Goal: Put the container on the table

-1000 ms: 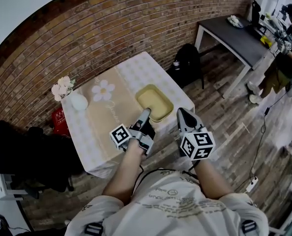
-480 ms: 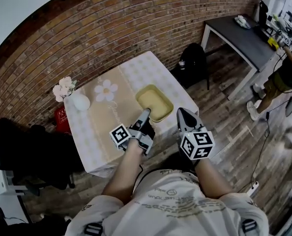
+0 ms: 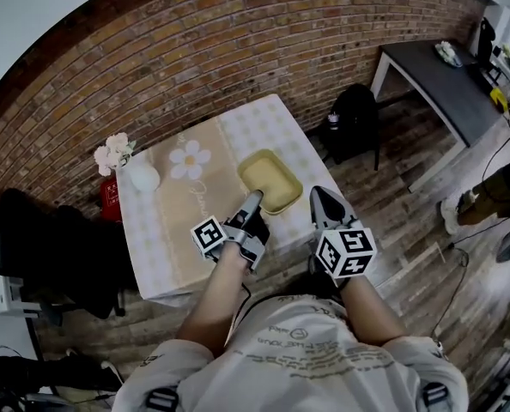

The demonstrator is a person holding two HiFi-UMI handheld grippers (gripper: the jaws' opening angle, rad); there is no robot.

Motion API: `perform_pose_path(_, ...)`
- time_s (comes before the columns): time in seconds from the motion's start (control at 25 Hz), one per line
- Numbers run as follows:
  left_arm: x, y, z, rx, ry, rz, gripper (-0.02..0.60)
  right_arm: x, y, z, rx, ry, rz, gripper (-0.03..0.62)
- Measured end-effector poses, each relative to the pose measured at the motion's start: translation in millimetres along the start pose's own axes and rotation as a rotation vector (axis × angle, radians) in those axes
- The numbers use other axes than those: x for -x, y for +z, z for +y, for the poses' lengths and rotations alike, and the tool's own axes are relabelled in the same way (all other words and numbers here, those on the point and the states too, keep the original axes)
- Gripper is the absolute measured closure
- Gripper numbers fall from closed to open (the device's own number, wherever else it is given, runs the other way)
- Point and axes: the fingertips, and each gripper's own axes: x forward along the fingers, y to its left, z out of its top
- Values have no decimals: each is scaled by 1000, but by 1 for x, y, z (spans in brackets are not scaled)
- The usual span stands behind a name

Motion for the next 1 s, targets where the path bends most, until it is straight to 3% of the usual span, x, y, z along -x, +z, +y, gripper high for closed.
perform_pose_path(0.6, -65, 13, 56, -53, 94, -35, 350, -71, -14, -51, 7, 167, 125, 592)
perform_pose_path(1.0, -81, 24, 107, -65, 228, -147, 350, -102, -17, -92, 1, 266, 191, 591)
